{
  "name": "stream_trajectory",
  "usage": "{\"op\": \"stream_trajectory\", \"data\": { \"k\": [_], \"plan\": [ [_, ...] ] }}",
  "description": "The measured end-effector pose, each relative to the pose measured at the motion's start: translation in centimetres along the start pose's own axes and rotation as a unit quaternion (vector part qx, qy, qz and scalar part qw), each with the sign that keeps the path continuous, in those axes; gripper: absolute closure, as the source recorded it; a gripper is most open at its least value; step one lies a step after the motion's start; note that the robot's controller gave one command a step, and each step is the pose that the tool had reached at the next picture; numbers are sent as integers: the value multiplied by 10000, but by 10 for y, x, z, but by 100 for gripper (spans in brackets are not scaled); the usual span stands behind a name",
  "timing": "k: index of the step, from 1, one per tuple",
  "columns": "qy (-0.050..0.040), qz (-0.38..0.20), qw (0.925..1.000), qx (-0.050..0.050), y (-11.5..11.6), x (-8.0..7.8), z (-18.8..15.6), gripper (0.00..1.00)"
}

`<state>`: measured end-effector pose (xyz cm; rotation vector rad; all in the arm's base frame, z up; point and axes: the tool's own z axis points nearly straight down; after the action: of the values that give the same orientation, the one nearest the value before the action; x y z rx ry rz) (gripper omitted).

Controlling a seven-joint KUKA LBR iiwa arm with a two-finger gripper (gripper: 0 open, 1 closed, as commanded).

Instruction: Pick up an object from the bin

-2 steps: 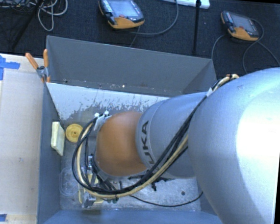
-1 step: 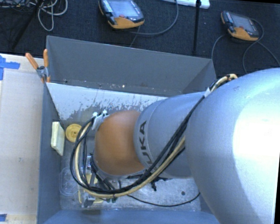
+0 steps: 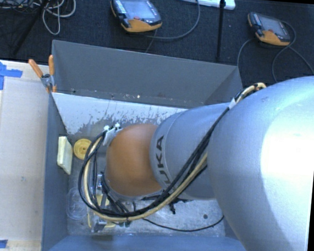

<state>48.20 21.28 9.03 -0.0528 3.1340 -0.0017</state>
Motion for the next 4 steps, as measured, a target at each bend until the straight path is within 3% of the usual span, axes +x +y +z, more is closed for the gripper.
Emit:
{"op": "stream_trajectory", "data": {
  "k": [4],
  "plan": [
    [-5,4,10000,-10,0,0,0,100]
  ]
}}
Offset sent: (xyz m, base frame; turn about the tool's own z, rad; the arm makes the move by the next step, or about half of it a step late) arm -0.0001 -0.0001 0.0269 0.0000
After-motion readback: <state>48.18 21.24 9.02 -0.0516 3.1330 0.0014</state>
